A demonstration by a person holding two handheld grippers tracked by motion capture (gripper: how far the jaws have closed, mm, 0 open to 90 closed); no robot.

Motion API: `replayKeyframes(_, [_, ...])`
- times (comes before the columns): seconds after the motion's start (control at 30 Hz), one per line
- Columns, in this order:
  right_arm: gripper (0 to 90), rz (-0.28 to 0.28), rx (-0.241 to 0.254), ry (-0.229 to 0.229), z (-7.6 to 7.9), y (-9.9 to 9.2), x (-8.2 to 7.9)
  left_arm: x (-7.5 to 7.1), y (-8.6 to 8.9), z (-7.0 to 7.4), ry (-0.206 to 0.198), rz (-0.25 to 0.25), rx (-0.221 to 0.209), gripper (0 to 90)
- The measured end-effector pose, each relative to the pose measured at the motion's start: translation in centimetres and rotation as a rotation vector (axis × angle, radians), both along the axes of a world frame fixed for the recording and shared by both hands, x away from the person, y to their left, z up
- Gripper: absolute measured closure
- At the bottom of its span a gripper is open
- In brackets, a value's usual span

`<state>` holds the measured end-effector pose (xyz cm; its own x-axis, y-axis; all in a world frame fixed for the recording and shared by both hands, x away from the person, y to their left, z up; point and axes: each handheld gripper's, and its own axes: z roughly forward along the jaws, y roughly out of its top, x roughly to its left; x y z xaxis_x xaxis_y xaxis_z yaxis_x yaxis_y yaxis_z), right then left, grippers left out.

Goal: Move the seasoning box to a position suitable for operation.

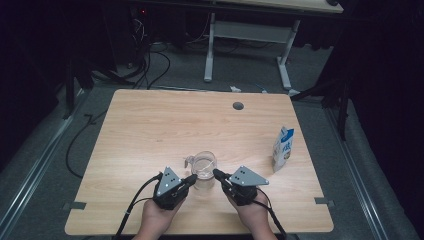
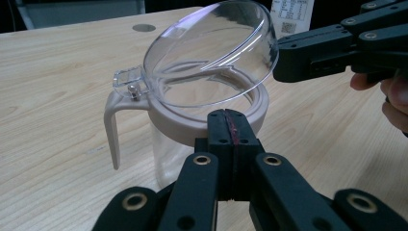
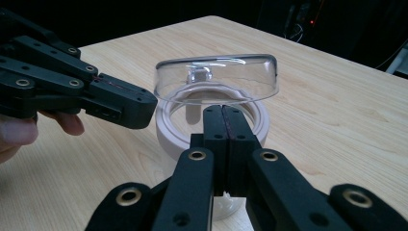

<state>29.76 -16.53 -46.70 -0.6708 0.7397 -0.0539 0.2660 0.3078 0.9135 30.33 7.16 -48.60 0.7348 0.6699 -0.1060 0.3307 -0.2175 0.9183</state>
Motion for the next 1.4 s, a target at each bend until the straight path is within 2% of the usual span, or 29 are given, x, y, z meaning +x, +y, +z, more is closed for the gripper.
replayKeyframes(0.6, [90.0,-0.003,-0.011,0.007,-0.7,0.6,0.6,0.0,-0.1,0.2,-0.015,0.012,-0.036,89.9])
replayKeyframes(0.83, [90.0,-0.001,-0.003,0.001,-0.8,0.5,0.6,0.2,0.1,0.6,-0.023,0.038,-0.066,89.9])
replayKeyframes(1.4, [90.0,0.002,-0.002,-0.003,-0.9,0.5,0.6,1.0,1.0,1.0,-0.040,0.085,-0.087,88.5])
